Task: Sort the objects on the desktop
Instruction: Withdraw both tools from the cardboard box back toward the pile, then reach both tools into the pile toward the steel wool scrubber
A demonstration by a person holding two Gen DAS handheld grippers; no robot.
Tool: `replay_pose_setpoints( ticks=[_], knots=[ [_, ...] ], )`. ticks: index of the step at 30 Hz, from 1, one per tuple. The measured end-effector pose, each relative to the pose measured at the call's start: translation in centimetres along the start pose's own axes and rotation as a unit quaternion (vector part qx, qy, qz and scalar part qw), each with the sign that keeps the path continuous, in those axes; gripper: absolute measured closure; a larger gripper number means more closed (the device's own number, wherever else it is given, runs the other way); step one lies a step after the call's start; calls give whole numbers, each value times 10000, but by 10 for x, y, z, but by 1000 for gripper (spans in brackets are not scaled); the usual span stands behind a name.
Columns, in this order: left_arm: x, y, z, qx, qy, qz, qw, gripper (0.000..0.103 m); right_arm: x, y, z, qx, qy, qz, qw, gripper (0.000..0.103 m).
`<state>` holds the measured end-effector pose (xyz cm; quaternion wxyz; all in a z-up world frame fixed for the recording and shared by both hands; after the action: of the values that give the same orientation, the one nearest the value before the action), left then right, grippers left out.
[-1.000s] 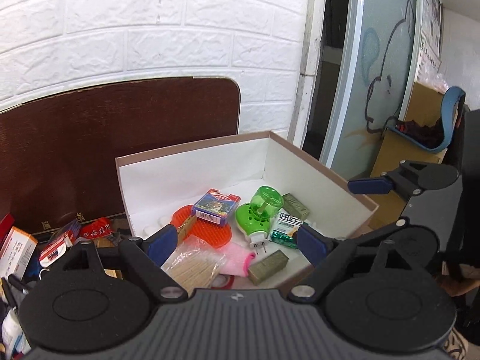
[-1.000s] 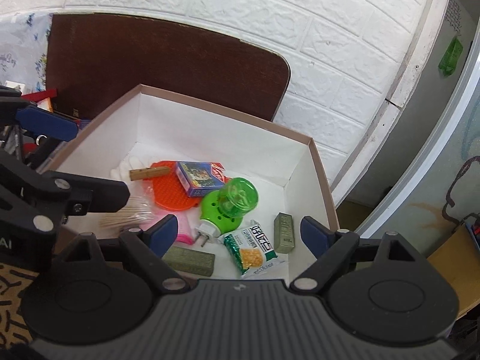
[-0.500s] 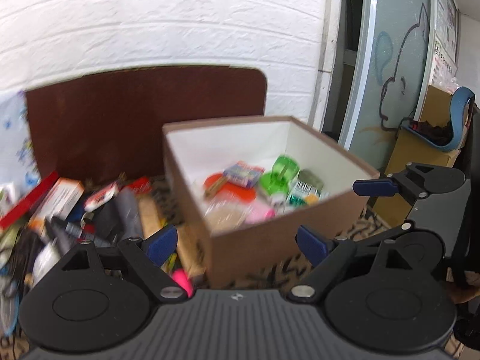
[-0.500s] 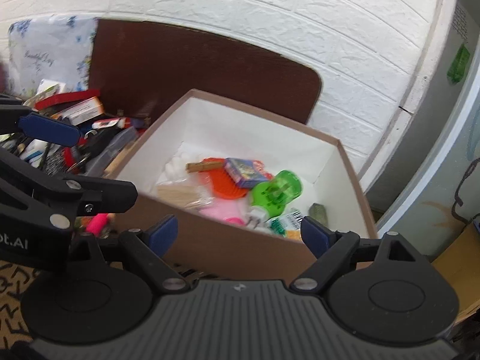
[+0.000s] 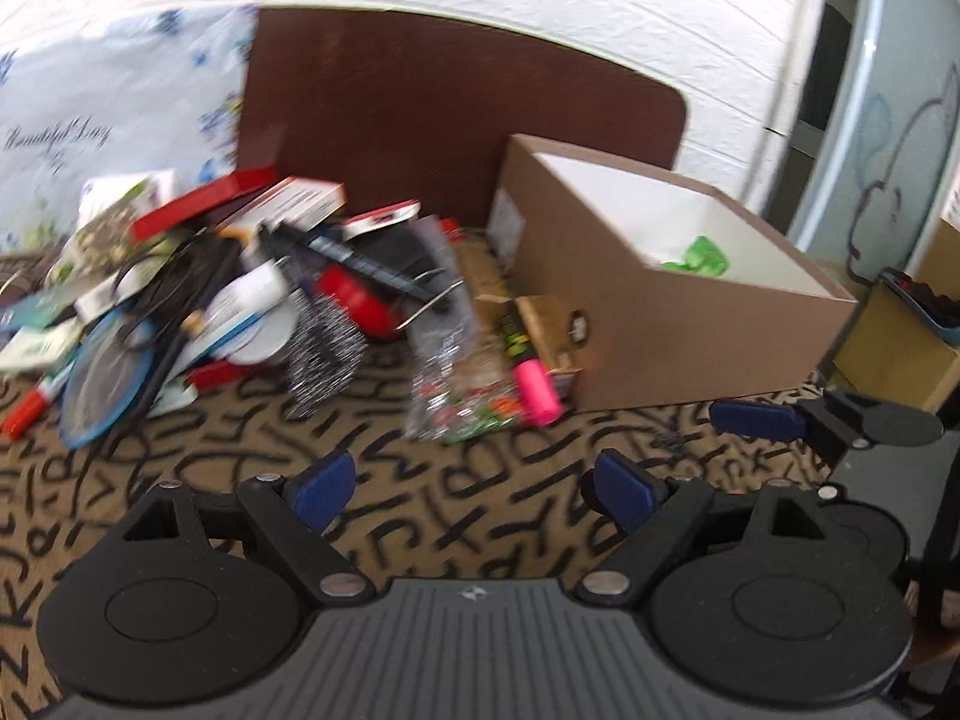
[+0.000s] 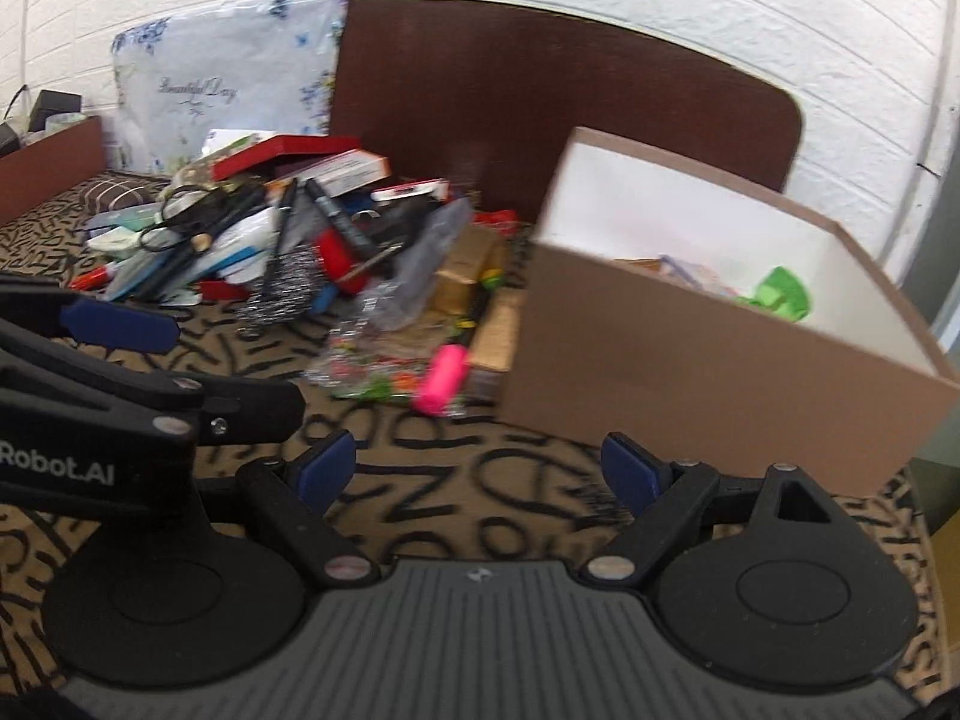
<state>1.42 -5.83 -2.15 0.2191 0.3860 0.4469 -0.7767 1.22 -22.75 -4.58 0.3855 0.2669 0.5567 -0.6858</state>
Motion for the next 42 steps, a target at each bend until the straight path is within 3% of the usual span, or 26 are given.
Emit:
replay_pose_setpoints(
  ticks=[12, 20, 22, 31, 35, 38, 42],
  knots=[
    [-10, 16, -65, -437, -426, 208, 9979, 16, -4, 23, -48, -276, -159, 265, 9991, 16],
    [-24, 42, -100, -457, -713, 188, 9962, 36, -16, 44, -72, -772, -264, 553, 9951, 20],
    [-26, 50, -104, -423, -695, 109, 9966, 45, -19, 50, -79, -801, -337, 610, 9943, 24],
    [-36, 78, -110, -194, -641, -141, 9977, 48, -27, 88, -99, -905, -486, 432, 9938, 34],
    [-41, 81, -110, 26, -676, -168, 9976, 55, -33, 97, -103, -977, -476, 485, 9929, 39],
    [-43, 81, -111, 137, -761, -146, 9969, 55, -36, 95, -104, -1011, -447, 693, 9914, 42],
    [-43, 89, -117, 168, -889, -232, 9956, 54, -40, 112, -108, -1028, -478, 561, 9920, 47]
  ],
)
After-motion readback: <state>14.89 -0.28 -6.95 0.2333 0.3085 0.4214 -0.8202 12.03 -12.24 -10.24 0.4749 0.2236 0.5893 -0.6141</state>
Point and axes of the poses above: each gripper's, at about its wrist camera, not at the fingertips, and y roughly the way its jaws point, z to its right, x to its underside, the point moved 1 cm from there along y, roughly the way its jaws point, and after that the axes turned 12 degrees about x, right-handed, at the moved point
